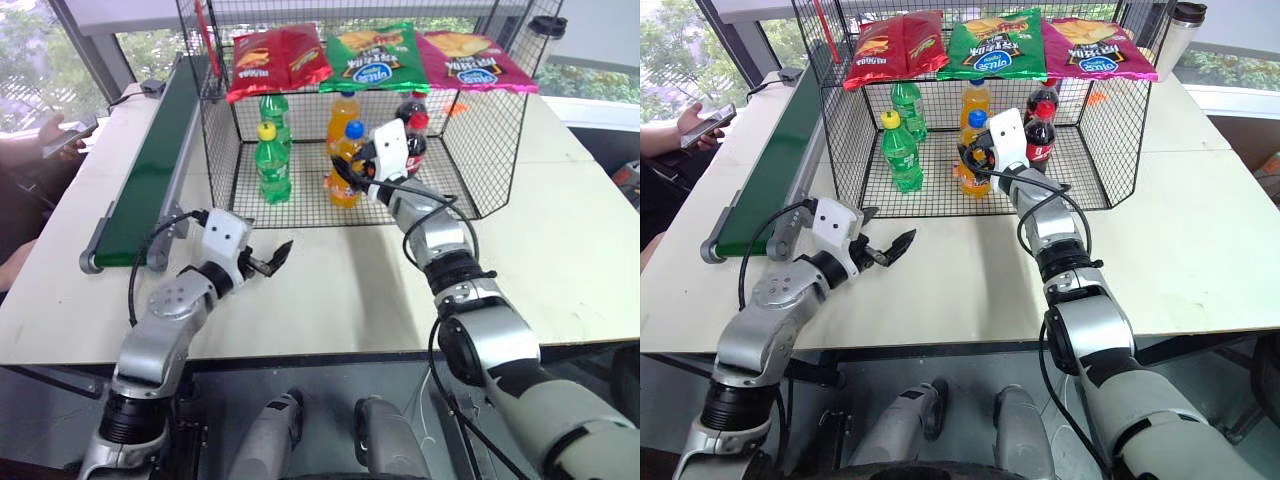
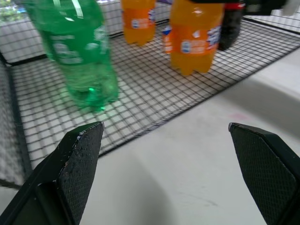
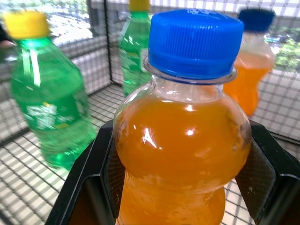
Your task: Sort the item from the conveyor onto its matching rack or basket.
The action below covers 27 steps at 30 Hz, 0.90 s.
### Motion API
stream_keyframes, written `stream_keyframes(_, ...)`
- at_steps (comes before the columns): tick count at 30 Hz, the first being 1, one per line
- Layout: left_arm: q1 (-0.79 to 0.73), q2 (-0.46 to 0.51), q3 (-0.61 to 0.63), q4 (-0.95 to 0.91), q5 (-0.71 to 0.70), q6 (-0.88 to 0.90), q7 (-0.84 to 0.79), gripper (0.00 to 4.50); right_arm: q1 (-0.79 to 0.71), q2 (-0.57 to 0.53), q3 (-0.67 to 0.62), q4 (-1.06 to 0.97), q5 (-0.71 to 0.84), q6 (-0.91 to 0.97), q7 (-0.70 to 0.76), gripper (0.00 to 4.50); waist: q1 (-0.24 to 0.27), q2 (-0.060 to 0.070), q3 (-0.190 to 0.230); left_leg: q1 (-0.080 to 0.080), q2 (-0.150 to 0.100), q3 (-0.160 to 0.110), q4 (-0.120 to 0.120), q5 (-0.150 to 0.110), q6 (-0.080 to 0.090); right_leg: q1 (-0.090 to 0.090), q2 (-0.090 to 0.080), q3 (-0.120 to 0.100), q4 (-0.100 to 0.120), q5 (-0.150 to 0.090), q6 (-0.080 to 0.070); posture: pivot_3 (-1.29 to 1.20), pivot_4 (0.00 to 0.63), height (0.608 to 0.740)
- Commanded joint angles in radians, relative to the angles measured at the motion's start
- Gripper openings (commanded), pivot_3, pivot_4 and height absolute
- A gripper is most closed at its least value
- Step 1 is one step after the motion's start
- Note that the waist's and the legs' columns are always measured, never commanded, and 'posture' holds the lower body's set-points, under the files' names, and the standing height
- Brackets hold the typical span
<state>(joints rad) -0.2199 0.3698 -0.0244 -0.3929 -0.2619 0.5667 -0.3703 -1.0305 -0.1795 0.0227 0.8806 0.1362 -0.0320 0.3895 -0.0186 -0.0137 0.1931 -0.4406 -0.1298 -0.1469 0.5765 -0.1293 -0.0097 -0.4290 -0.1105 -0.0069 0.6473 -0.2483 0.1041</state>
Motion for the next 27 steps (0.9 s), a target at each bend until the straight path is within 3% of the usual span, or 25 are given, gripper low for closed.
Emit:
stream_keyframes(1,-0.002,-0.012,-0.004,-0.042,0.016,0.003,0.026,4.45,-0.083,0.008,-0.031,0.041,-0.012,-0.088,-0.01,2.55,-0.001,0.0,0.0,0.0,0.0,0.0,0.0,0.0,0.0,0.0,0.001,0.001,0.0,0.0,0.0,0.0,0.15,0.739)
stream_keyframes(8,0.0,-0.021,-0.01,-0.043,0.025,0.013,0.033,4.45,-0.124,0.016,-0.048,0.14,-0.02,-0.139,-0.034,2.55,-0.002,0.0,0.0,0.001,0.005,0.003,0.0,0.0,0.0,-0.001,0.006,0.003,0.0,0.002,-0.003,0.0,0.15,0.739)
stream_keyframes(12,0.003,-0.019,-0.014,-0.044,0.029,0.015,0.03,4.5,-0.13,0.018,-0.055,0.164,-0.022,-0.156,-0.028,4.38,-0.002,0.0,0.0,0.002,0.006,0.004,0.0,0.0,0.0,-0.001,0.007,0.004,0.0,0.002,-0.004,0.0,0.15,0.739)
stream_keyframes(13,0.004,-0.019,-0.014,-0.046,0.029,0.017,0.029,4.5,-0.128,0.018,-0.055,0.164,-0.023,-0.157,-0.025,4.46,-0.002,0.0,0.0,0.002,0.006,0.004,0.0,0.0,0.0,-0.001,0.007,0.004,0.0,0.003,-0.004,0.0,0.15,0.739)
stream_keyframes(27,0.004,-0.035,-0.014,-0.026,0.033,0.003,0.028,4.5,-0.08,-0.041,-0.054,-0.014,-0.042,-0.064,0.016,4.46,-0.001,0.0,0.0,0.003,0.007,0.004,0.0,0.0,0.0,0.0,0.007,0.005,0.0,0.003,-0.005,0.0,0.15,0.739)
